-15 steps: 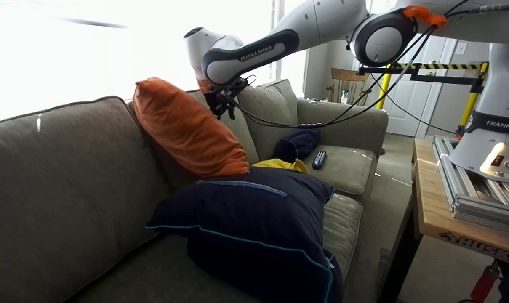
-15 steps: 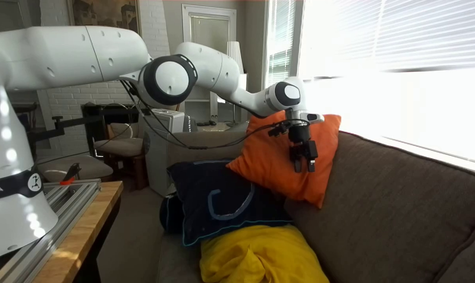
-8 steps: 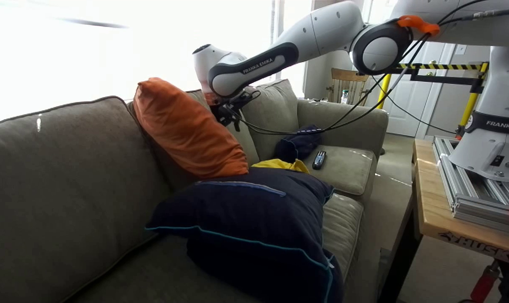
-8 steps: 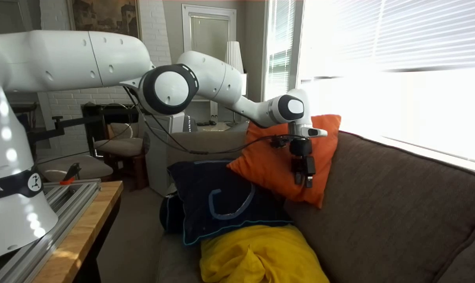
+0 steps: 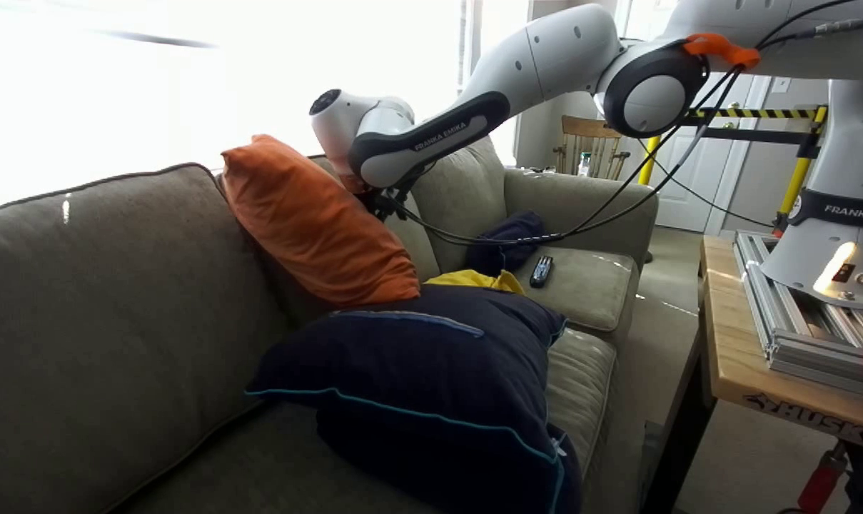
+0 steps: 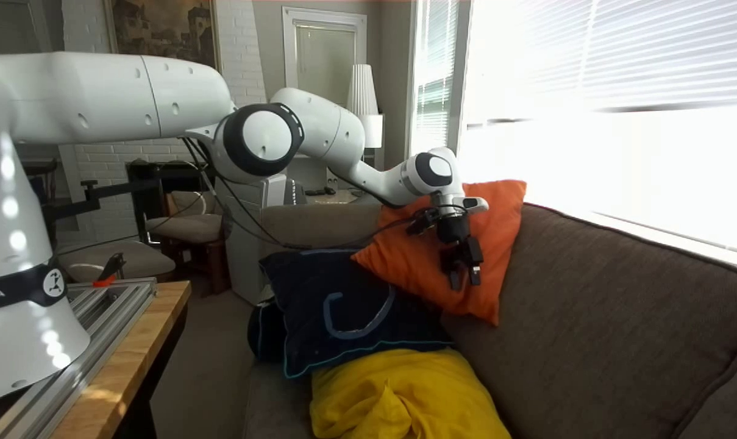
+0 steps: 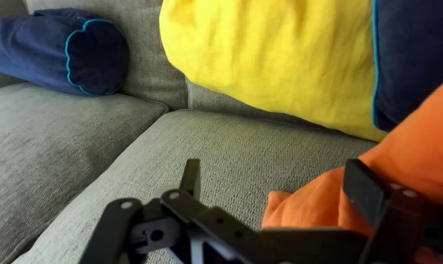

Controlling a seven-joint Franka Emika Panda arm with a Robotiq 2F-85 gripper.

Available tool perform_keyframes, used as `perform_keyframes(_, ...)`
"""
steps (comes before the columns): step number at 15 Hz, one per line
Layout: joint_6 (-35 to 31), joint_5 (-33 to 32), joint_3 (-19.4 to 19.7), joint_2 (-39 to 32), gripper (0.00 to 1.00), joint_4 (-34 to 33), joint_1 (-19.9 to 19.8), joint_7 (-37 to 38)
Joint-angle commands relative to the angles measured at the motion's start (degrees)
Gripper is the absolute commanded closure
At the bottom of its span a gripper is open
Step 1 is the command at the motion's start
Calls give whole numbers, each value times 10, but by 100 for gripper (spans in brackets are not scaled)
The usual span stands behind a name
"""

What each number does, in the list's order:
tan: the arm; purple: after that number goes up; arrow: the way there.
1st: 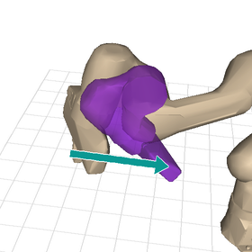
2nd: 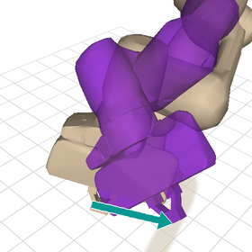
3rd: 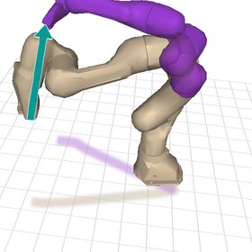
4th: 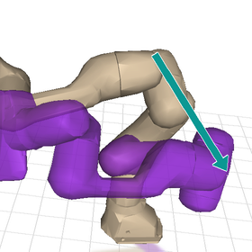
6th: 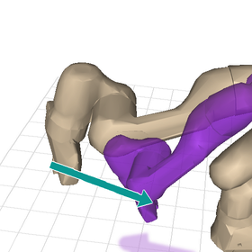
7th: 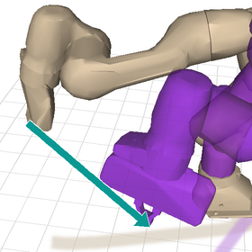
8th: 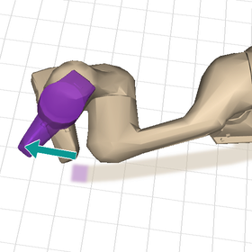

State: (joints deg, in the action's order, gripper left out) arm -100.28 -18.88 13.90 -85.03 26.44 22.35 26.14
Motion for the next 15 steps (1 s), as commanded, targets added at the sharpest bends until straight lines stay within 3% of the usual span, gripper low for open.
perform_keyframes(1, -14, -41, 13, 0, 0, 19, 31, 28)
perform_keyframes(7, -7, -52, 13, 0, 0, 21, 52, 100)
perform_keyframes(11, 13, -17, -9, 0, 0, 22, 38, 211)
perform_keyframes(13, -12, -16, -15, 0, 0, 32, 32, 270)
perform_keyframes(15, -88, -36, -5, 0, 0, 53, 32, 314)
